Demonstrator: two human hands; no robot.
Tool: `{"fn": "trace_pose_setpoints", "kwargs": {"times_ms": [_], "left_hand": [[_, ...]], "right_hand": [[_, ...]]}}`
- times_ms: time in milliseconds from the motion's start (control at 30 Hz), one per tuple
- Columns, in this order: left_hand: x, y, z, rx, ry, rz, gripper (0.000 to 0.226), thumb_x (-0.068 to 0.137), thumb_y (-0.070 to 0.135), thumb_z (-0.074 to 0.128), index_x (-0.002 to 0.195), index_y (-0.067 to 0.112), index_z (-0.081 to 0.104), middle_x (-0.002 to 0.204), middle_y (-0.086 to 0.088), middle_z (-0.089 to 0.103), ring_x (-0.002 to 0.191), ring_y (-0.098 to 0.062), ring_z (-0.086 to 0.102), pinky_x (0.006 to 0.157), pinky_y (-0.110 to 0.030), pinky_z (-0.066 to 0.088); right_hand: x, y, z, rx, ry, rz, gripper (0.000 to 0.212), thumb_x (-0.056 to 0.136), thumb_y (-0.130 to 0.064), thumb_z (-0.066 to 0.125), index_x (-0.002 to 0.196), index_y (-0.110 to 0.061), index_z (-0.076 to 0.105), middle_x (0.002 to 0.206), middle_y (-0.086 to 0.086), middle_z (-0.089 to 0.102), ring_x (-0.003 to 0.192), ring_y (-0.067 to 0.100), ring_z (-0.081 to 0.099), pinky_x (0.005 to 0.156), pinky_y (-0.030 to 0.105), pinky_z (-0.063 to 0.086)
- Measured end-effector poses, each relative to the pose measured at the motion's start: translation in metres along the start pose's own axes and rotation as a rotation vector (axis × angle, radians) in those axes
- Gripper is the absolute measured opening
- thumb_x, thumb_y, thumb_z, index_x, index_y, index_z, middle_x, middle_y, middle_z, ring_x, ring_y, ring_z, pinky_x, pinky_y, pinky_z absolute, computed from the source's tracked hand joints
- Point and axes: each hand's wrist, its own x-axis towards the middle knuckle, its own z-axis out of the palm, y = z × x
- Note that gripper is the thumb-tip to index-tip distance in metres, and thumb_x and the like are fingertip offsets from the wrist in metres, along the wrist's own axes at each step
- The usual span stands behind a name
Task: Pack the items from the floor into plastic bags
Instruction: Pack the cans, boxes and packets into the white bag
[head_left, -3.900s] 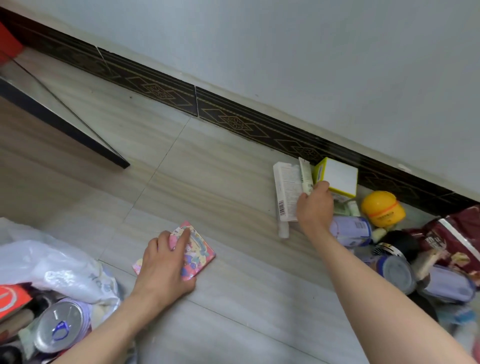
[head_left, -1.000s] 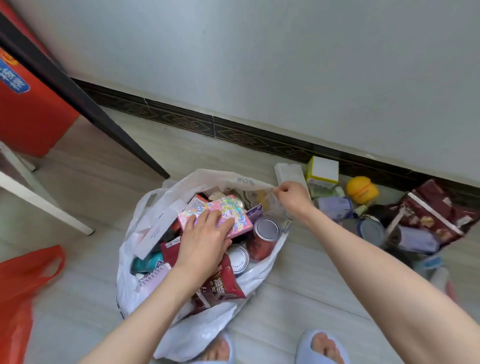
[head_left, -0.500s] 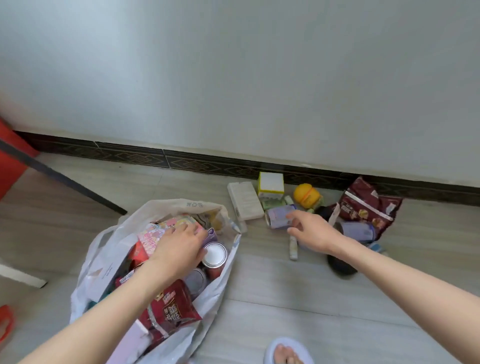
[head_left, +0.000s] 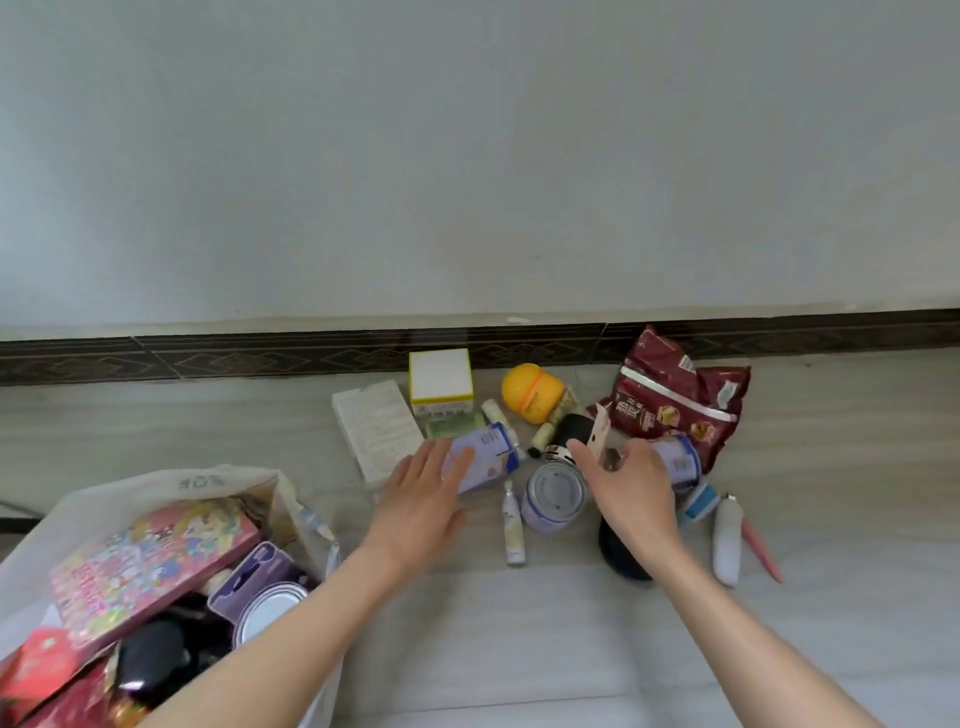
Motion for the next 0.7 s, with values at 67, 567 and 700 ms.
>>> {"fn": "trace_pose_setpoints", "kwargs": {"times_ms": [67, 567, 700], "left_hand": [[0.015, 0.002, 0.021, -0.073, 0.007, -0.026, 0.088, 0.063, 0.029, 0.080, 0.136, 0.017, 0.032, 0.136, -0.018, 0.046, 0.124, -0.036, 0.047, 0.095, -0.043, 0.044], [0.044, -0.014, 0.002, -0.400, 0.012, -0.046, 0.053, 0.083, 0.023, 0.061, 0.133, 0.024, 0.041, 0.132, -0.010, 0.036, 0.124, -0.025, 0.027, 0.098, -0.031, 0.033], [0.013, -0.025, -0.047, -0.413, 0.092, -0.005, 0.049, 0.081, 0.025, 0.063, 0.127, 0.026, 0.047, 0.127, -0.007, 0.040, 0.119, -0.024, 0.031, 0.093, -0.027, 0.035]], "right_hand": [[0.008, 0.002, 0.013, -0.026, -0.041, 0.016, 0.061, 0.078, -0.058, 0.055, 0.106, -0.005, 0.055, 0.095, 0.008, 0.058, 0.088, 0.025, 0.056, 0.058, 0.028, 0.034], [0.001, -0.022, -0.042, -0.252, 0.170, -0.129, 0.011, 0.092, -0.015, 0.039, 0.089, -0.005, 0.045, 0.082, 0.013, 0.055, 0.083, 0.037, 0.055, 0.062, 0.034, 0.034], [-0.031, -0.050, -0.054, -0.080, 0.288, -0.302, 0.011, 0.093, -0.016, 0.043, 0.084, -0.011, 0.041, 0.075, 0.007, 0.052, 0.071, 0.029, 0.048, 0.060, 0.034, 0.029]]}}
